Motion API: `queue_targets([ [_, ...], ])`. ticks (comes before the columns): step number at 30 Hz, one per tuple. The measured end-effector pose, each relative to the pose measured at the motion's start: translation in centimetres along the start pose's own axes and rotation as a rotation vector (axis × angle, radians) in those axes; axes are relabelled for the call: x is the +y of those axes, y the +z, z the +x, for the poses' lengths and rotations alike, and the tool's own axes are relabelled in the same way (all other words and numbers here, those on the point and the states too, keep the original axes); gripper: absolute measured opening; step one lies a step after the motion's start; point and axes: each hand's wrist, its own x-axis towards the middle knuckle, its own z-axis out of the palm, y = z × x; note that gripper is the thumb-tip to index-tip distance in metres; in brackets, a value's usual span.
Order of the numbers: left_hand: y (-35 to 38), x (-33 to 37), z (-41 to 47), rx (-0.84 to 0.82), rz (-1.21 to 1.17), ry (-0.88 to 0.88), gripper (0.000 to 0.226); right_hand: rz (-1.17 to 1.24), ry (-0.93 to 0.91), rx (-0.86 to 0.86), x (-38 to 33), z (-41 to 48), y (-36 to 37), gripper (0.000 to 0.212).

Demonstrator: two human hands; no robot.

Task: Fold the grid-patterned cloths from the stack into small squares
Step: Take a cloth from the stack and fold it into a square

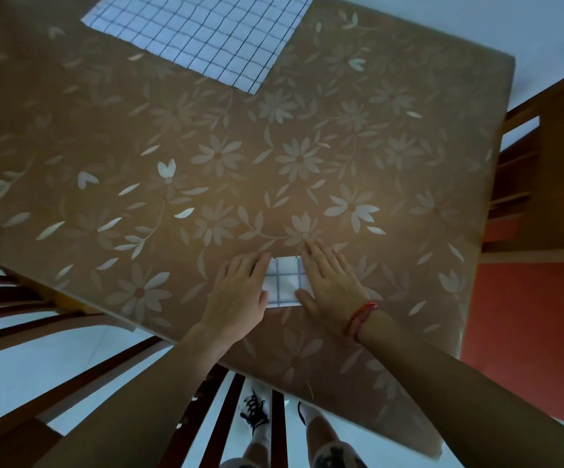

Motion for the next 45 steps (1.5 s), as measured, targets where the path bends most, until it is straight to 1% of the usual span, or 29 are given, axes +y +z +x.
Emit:
queue_targets([
  [2, -0.6, 0.3, 1.1, -0.056, 0.017, -0.039, 0.062, 0.022, -0.015, 0.009, -0.1, 0.2, -0.9, 0.072],
  [4, -1.1, 0.8, 2.3, -0.131, -0.013, -0.116, 0.062, 0.063, -0.024, 0.002, -0.2, 0.4, -1.8, 0.072],
  [7, -1.5, 1.3, 3.6, -0.177, -0.105, -0.227, 0.053, 0.170, 0.004, 0.006, -0.1, 0.8, -2.4, 0.072],
  [9, -2.0, 1.5, 3.8, -0.146, -0.194, -0.234, 0.041, 0.248, 0.027, 0.016, 0.0, 1.1, -2.5, 0.066],
  [11, -2.8, 1.7, 3.7, -0.115, -0.358, -0.251, 0.024, 0.336, 0.064, 0.000, 0.4, 1.4, -2.7, 0.064],
  [13, -3.9, 2.0, 3.5, -0.133, -0.537, -0.309, 0.026, 0.477, 0.145, -0.003, 0.8, 1.4, -3.5, 0.064],
  [14, -4.2, 2.0, 3.4, -0.139, -0.603, -0.339, 0.025, 0.566, 0.200, 0.010, 1.0, 1.3, -4.1, 0.059],
  [17, -5.3, 2.0, 3.2, -0.108, -0.718, -0.349, 0.017, 0.815, 0.334, 0.085, 1.9, 0.7, -5.6, 0.026],
  [19, -6.2, 2.6, 3.4, -0.060, -0.753, -0.346, 0.015, 0.942, 0.376, 0.079, 2.9, 0.0, -6.0, 0.014],
  [21, -7.0, 3.5, 4.0, -0.025, -0.815, -0.357, 0.016, 1.006, 0.402, 0.078, 3.9, -0.7, -6.6, 0.014],
  [23, -7.6, 4.7, 5.1, -0.003, -0.983, -0.414, 0.019, 1.097, 0.465, 0.124, 5.0, -1.3, -7.0, 0.007],
  [24, -7.8, 5.4, 5.8, 0.005, -1.065, -0.458, 0.023, 1.150, 0.502, 0.162, 5.6, -1.8, -7.4, 0.008],
  [26, -8.0, 7.0, 7.3, -0.003, -1.146, -0.521, 0.026, 1.252, 0.583, 0.231, 6.8, -2.8, -8.4, 0.017],
  [28, -7.9, 8.8, 8.7, -0.039, -1.154, -0.531, 0.021, 1.322, 0.650, 0.299, 8.2, -4.2, -9.4, 0.016],
  [30, -7.7, 10.7, 10.0, -0.071, -1.212, -0.544, 0.016, 1.358, 0.707, 0.358, 9.8, -5.6, -10.2, 0.010],
  [32, -7.5, 12.5, 11.0, -0.096, -1.265, -0.541, 0.015, 1.379, 0.750, 0.403, 11.1, -6.8, -10.6, 0.015],
  [35, -7.5, 14.6, 12.2, -0.129, -1.251, -0.511, 0.018, 1.414, 0.838, 0.451, 12.6, -8.1, -10.6, 0.014],
  [38, -7.0, 15.5, 13.2, -0.133, -1.216, -0.492, 0.021, 1.414, 0.883, 0.467, 13.5, -8.5, -10.3, 0.014],
  [42, -6.1, 15.3, 14.8, -0.113, -1.171, -0.470, 0.022, 1.443, 0.903, 0.460, 14.2, -7.7, -10.0, 0.007],
  [45, -5.1, 14.2, 16.5, -0.125, -1.134, -0.468, 0.033, 1.452, 0.913, 0.451, 14.6, -6.1, -9.5, 0.004],
])
